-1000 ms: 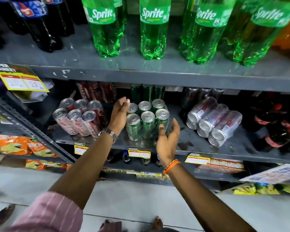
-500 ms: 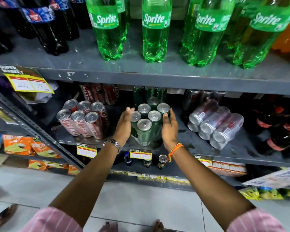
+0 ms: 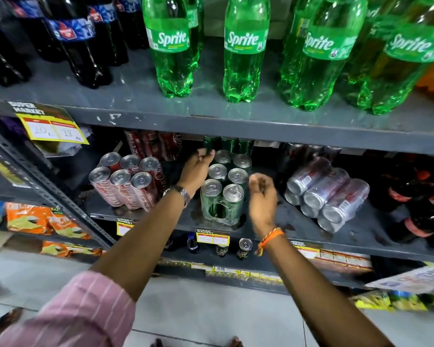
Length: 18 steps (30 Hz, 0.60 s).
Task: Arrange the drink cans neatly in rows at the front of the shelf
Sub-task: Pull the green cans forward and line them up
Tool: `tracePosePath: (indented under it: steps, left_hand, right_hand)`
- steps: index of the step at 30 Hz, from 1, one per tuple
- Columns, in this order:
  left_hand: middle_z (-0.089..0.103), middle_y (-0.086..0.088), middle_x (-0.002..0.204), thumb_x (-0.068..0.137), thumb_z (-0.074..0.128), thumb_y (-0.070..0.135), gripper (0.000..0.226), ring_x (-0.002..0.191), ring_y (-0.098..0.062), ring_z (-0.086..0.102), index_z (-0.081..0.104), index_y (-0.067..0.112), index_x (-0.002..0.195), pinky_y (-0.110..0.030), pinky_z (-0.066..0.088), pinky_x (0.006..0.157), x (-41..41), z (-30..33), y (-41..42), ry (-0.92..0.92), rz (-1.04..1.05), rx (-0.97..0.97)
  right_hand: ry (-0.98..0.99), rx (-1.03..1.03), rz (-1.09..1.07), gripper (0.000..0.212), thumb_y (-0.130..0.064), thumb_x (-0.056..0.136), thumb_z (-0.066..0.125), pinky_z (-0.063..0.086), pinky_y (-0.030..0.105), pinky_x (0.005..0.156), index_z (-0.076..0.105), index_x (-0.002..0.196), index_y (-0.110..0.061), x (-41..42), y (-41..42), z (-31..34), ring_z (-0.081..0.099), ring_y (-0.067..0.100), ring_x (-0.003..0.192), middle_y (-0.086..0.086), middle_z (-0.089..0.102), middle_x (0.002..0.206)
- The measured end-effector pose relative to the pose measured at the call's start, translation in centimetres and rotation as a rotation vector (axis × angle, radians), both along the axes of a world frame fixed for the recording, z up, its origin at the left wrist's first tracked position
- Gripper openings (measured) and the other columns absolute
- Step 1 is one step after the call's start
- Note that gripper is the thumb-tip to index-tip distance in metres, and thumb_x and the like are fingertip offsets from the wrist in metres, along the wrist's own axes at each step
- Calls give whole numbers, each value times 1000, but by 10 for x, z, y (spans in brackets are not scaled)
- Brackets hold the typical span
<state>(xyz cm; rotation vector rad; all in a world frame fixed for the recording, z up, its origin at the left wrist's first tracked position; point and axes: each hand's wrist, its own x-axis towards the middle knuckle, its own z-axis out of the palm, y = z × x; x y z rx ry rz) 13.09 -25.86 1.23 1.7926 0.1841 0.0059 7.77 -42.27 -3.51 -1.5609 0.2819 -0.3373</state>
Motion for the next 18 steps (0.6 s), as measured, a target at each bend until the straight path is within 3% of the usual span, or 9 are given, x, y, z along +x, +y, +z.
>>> tracePosePath:
  steps: [2, 4, 7, 10, 12, 15, 17, 18]
  left_hand:
    - [59, -11, 137, 98, 57, 25, 41, 126, -24, 55, 54, 3, 132, -38, 40, 114, 23, 6, -7, 20, -45, 15]
    - [59, -4, 123, 99, 54, 16, 28, 112, -16, 56, 57, 4, 125, -33, 42, 106, 40, 8, -14, 56, -142, 9]
    - [56, -4, 116, 103, 45, 24, 35, 106, -15, 51, 58, 0, 126, -28, 39, 97, 51, 9, -22, 113, -310, 153]
    - [59, -14, 118, 104, 41, 21, 38, 109, -21, 52, 59, -5, 125, -30, 38, 95, 51, 7, -23, 111, -281, 144]
    - [57, -17, 138, 105, 38, 24, 39, 126, -27, 54, 59, 1, 129, -32, 37, 108, 48, 7, -21, 124, -235, 163]
    - [45, -11, 154, 103, 37, 40, 52, 145, -26, 40, 49, 10, 144, -30, 30, 116, 39, 2, -5, 135, -184, 233]
    - [52, -15, 148, 102, 38, 44, 55, 139, -28, 47, 53, 7, 140, -30, 36, 110, 32, -5, 8, 122, -112, 207]
    - [56, -17, 144, 103, 39, 41, 52, 133, -27, 52, 56, 5, 136, -28, 38, 104, 28, -8, 13, 102, -73, 179]
  right_hand:
    - [9, -17, 27, 14, -26, 97, 62, 46, 34, 97, 58, 109, -21, -21, 20, -8, 59, 18, 106, 8, 62, 117]
    - [42, -106, 54, 34, -31, 97, 61, 44, 36, 105, 54, 124, -12, -34, 35, -14, 55, 23, 117, 9, 56, 124]
    - [32, -267, 68, 47, -41, 100, 52, 38, 31, 108, 46, 136, -11, -44, 43, -16, 47, 18, 120, 1, 48, 125]
    - [2, -327, 93, 49, -40, 101, 49, 36, 25, 107, 44, 139, -10, -44, 37, -13, 47, 15, 120, 1, 46, 125]
    - [-20, -326, 101, 47, -37, 102, 50, 37, 18, 104, 46, 139, -8, -42, 30, -13, 48, 10, 117, 3, 47, 124]
    - [-44, -314, 122, 42, -34, 103, 51, 30, -3, 96, 49, 135, -7, -32, 14, -16, 43, -17, 107, 6, 47, 125]
    - [-29, -314, 157, 36, -29, 103, 51, 31, -2, 99, 53, 132, -7, -20, 0, -16, 42, -22, 108, 9, 49, 125]
    - [-21, -301, 181, 33, -25, 103, 51, 35, 7, 105, 55, 131, -7, -13, -6, -16, 46, -14, 110, 10, 51, 125]
